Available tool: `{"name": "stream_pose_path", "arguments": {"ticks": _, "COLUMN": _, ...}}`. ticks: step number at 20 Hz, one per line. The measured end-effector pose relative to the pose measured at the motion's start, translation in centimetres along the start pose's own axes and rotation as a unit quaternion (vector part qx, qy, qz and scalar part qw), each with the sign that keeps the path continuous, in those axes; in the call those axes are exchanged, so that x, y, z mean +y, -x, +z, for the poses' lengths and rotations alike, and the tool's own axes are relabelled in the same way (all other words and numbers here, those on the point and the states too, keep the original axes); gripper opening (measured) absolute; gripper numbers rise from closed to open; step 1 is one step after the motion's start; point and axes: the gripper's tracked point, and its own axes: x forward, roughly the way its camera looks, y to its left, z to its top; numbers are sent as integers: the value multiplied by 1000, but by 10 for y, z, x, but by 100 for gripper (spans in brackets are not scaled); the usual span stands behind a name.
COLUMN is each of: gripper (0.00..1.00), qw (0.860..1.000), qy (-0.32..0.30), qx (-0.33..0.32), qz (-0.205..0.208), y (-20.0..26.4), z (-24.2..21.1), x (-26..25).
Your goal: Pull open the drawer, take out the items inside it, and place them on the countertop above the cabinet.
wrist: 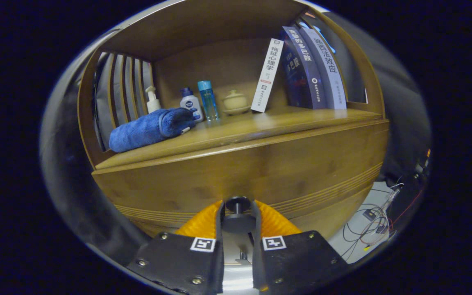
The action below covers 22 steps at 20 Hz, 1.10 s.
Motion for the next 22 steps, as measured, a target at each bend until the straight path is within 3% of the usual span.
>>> {"name": "stream_pose_path", "arguments": {"ticks": 22, "gripper": 27, "qw": 997, "qy": -7, "qx": 51, "qz": -61, "y": 166, "z": -72, "x": -16}}
